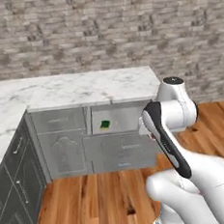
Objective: Restock the sink supplies by placing the sponge and soap dispenser on the counter and next to the sink. Make sure the soap dispenser is upright.
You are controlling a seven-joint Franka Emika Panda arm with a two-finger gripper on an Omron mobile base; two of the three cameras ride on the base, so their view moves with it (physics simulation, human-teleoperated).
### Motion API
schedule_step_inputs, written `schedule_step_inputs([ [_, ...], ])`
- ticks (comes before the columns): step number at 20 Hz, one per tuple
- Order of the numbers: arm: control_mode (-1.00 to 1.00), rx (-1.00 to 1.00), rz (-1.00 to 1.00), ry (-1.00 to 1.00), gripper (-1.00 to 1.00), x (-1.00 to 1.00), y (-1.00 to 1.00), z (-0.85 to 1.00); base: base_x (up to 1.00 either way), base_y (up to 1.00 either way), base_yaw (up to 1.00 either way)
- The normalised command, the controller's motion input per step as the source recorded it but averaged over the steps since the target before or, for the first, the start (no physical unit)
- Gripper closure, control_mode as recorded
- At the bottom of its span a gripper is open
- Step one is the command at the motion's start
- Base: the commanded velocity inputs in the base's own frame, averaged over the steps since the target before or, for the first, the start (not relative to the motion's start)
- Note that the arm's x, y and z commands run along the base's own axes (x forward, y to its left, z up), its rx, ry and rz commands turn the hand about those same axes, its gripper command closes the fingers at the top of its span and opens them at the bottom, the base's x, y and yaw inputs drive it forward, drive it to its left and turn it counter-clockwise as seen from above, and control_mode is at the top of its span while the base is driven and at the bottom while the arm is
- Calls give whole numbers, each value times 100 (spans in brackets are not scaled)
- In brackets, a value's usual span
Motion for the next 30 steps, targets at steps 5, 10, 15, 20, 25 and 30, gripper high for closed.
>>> schedule_step_inputs([
  [5,100,0,0,0,100,0,0,0,-33,29,62],
  [10,100,0,0,0,100,0,0,0,-17,7,66],
  [15,100,0,0,0,100,0,0,0,33,0,72],
  [20,100,0,0,0,100,0,0,0,79,-9,69],
  [25,100,0,0,0,100,0,0,0,100,-40,52],
  [30,100,0,0,0,100,0,0,0,56,-40,35],
])
